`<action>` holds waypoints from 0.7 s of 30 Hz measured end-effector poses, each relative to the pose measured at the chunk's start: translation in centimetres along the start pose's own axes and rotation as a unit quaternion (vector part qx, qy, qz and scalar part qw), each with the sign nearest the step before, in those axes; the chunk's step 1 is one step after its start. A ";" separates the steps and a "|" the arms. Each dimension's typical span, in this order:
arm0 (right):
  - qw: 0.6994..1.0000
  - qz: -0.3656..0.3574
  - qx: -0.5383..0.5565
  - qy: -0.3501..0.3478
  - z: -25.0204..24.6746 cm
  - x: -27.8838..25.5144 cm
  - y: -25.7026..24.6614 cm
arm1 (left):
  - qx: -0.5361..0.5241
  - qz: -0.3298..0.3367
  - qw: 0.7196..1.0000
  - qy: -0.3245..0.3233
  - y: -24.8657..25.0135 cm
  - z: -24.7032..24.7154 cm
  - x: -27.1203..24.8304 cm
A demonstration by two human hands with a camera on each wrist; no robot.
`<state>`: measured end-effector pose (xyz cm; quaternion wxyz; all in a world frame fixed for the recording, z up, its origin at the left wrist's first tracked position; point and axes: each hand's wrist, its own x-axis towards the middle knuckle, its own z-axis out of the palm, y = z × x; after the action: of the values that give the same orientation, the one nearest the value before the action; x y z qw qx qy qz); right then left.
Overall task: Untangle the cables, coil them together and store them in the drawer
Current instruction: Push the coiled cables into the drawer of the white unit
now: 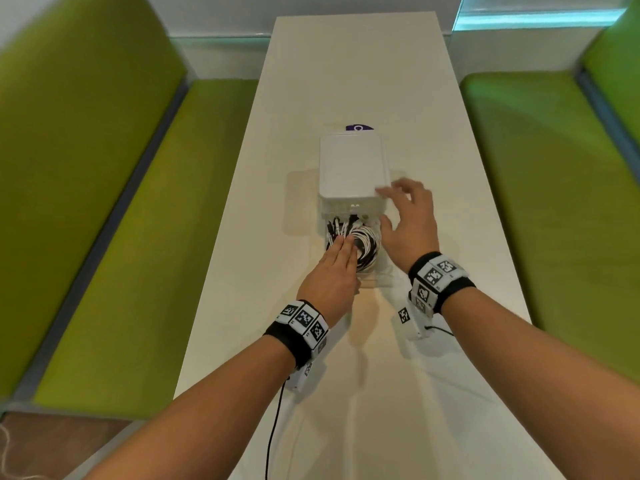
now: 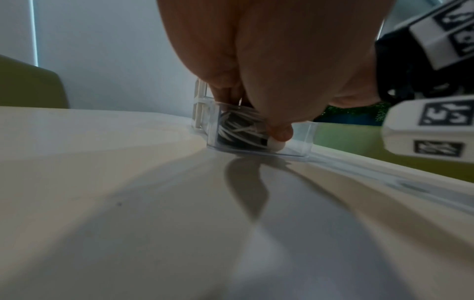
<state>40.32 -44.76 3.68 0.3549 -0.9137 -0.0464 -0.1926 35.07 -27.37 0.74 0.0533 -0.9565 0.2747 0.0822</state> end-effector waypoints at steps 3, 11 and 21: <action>0.997 0.008 -0.015 -0.076 -0.6 2.9 -0.1 | 0.019 0.002 1.000 0.008 -0.1 0.3 0.1; 0.978 0.057 -0.044 -0.195 -1.0 5.2 -1.0 | 0.069 0.023 0.996 0.042 -1.0 -1.0 0.5; 0.971 0.032 -0.096 -0.217 -1.4 4.6 -1.2 | -0.047 0.016 0.998 0.036 -2.3 -1.0 3.8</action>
<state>43.82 -45.05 7.13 0.2529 -0.9645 -0.0742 0.0180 39.60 -27.52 1.17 -0.0025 -0.9559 0.2872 0.0613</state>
